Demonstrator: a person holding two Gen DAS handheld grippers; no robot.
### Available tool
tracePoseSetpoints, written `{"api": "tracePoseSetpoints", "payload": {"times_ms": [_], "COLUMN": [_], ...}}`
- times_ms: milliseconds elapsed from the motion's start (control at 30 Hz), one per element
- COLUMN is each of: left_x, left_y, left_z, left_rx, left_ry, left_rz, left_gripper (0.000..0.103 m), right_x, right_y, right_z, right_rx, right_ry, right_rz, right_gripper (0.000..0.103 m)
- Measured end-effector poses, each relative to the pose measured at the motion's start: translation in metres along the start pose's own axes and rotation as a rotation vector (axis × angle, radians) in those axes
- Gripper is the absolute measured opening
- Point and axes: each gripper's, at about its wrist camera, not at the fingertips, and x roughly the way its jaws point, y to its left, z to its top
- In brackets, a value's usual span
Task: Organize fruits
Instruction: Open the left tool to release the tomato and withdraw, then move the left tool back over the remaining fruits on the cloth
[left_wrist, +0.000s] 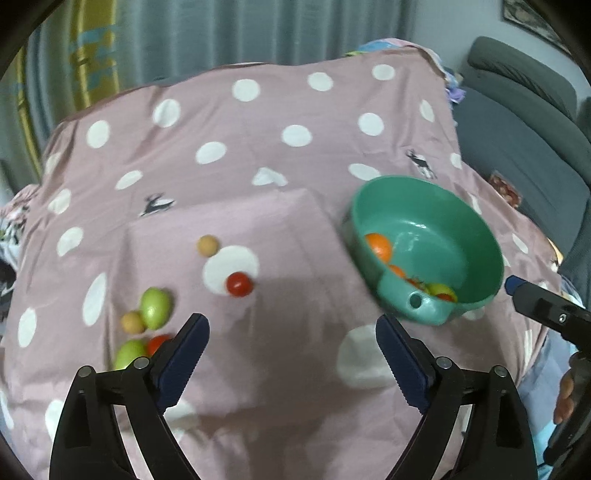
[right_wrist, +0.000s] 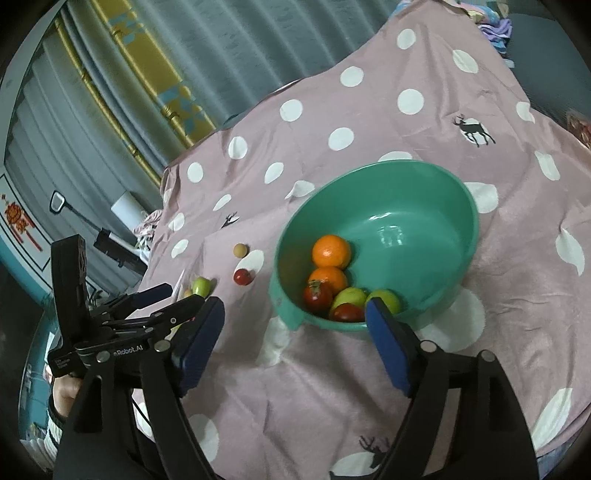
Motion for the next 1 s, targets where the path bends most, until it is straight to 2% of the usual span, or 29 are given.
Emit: {"api": "tracePoseSetpoints", "payload": {"times_ms": [267, 1000], "left_x": [-0.018, -0.024], "left_y": [0.030, 0.082], "left_z": [-0.017, -0.043], "left_rx": [-0.072, -0.171], "left_ry": [-0.028, -0.023], "left_rz": [0.058, 0.061], "left_gripper": [0.092, 0.092], "right_x": [0.006, 0.046], "right_y": [0.028, 0.082], "right_z": [-0.001, -0.008], "right_rx": [-0.064, -0.177], "right_ry": [0.029, 0.139], "right_rz": [0.020, 0.034], "right_gripper": [0.080, 0.080]}}
